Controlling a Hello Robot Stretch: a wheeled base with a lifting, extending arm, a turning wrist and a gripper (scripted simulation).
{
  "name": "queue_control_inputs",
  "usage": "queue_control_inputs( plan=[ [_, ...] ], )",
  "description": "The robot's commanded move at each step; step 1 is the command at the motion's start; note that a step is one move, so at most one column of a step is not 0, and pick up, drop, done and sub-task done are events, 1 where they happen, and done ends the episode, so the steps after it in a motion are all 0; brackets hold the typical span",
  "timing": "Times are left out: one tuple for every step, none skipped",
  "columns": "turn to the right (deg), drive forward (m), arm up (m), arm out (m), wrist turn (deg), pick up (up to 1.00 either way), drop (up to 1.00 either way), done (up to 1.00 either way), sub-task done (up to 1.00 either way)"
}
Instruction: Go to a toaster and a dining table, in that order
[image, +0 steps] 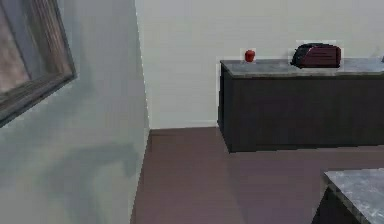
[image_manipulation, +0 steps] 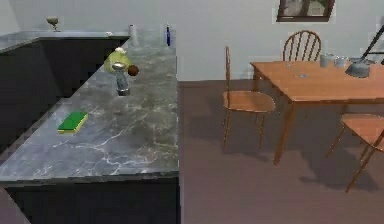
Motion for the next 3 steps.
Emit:
queue_control_inputs(
  plan=[
    [15.0, 0.00, 0.00, 0.00, 0.0, 0.00, 0.00, 0.00, 0.00],
    [0.0, 0.80, 0.00, 0.00, 0.0, 0.00, 0.00, 0.00, 0.00],
    [18.0, 0.00, 0.00, 0.00, 0.0, 0.00, 0.00, 0.00, 0.00]
  ],
)
